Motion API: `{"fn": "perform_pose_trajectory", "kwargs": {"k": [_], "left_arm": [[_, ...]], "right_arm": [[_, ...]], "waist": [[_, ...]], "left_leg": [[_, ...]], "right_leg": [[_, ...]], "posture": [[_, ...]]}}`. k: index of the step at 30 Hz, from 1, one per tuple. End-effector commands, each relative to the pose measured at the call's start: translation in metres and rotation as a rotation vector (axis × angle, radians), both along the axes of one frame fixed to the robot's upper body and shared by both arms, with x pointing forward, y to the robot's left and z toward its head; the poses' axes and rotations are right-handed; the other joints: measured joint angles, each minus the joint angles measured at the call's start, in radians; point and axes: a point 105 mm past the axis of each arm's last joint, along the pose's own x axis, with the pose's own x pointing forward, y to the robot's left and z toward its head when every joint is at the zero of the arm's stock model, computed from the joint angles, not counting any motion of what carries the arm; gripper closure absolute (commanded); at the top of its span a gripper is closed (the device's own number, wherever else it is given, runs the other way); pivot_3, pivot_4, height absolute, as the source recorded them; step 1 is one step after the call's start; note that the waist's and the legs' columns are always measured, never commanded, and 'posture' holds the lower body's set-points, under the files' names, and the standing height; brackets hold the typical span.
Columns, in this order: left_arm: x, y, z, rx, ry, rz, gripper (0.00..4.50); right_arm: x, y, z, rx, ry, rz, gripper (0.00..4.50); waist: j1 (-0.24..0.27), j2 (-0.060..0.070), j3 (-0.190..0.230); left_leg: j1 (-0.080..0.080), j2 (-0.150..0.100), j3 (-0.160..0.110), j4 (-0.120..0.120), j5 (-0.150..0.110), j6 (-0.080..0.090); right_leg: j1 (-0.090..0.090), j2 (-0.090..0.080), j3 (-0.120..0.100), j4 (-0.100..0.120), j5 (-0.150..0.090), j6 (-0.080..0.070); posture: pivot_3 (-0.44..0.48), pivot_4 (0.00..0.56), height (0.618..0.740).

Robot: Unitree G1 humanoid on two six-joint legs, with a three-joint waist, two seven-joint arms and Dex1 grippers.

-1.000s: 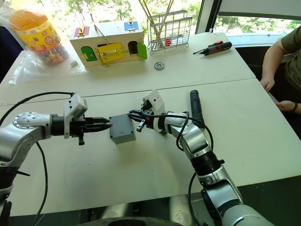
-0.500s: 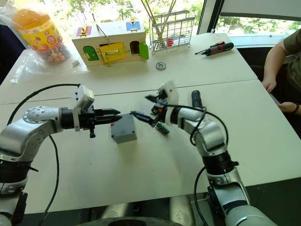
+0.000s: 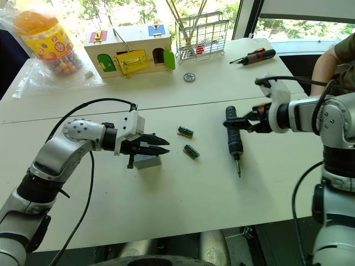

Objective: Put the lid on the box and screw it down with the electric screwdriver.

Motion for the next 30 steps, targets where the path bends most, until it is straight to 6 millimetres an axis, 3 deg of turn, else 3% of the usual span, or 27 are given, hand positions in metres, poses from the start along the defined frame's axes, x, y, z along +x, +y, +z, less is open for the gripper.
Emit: {"fn": "perform_pose_trajectory", "kwargs": {"k": [1,11,16,19,23,26,30], "left_arm": [[0.001,0.000,0.003,0.044,-0.071,-0.037,3.58],[-0.002,-0.006,-0.006,0.019,-0.076,-0.006,3.58],[-0.001,-0.005,-0.007,0.010,-0.091,0.023,3.58],[0.003,-0.005,-0.008,0.006,-0.105,0.049,3.58],[0.005,-0.006,-0.011,-0.013,-0.118,0.093,3.58],[0.008,-0.005,-0.011,-0.021,-0.124,0.122,3.58],[0.008,-0.001,-0.014,-0.024,-0.127,0.152,3.58]], "right_arm": [[-0.004,-0.009,-0.012,-0.040,0.095,-0.021,0.03],[0.020,0.001,-0.036,-0.016,0.247,-0.100,0.03],[0.027,0.007,-0.044,-0.117,0.284,-0.105,0.03],[0.024,0.016,-0.054,-0.212,0.317,-0.043,0.03],[0.019,0.013,-0.067,-0.324,0.358,-0.017,0.03],[0.016,0.011,-0.073,-0.367,0.373,0.009,0.64],[0.016,0.007,-0.078,-0.386,0.390,0.019,1.93]], "waist": [[-0.002,0.000,0.000],[-0.003,0.000,0.000],[0.002,0.000,0.000],[-0.001,0.000,0.000],[-0.001,-0.001,-0.001],[0.002,-0.002,-0.001],[0.003,-0.002,-0.002]], "left_leg": [[0.000,0.000,0.000,0.000,0.000,0.000],[0.000,0.000,0.003,0.001,-0.001,0.001],[-0.001,0.000,0.003,0.001,-0.001,0.001],[-0.001,0.000,0.003,0.002,-0.001,0.001],[-0.001,0.000,0.002,0.002,-0.001,0.001],[-0.001,0.000,0.001,0.003,-0.001,0.001],[-0.001,-0.001,0.000,0.004,-0.001,0.001]], "right_leg": [[0.000,0.000,0.000,0.000,0.000,0.000],[-0.001,0.000,0.001,0.000,0.000,0.000],[-0.001,0.000,0.001,0.001,0.000,0.000],[-0.001,0.000,0.001,0.001,0.000,0.000],[-0.001,0.000,0.001,0.001,0.000,0.000],[-0.001,0.000,0.000,0.001,0.000,0.000],[0.001,0.000,-0.001,0.001,0.000,0.000]], "posture": [[0.000,0.150,0.740],[0.000,0.150,0.740],[0.000,0.150,0.740],[0.000,0.150,0.740],[0.000,0.150,0.740],[0.000,0.150,0.740],[0.000,0.150,0.740]]}}
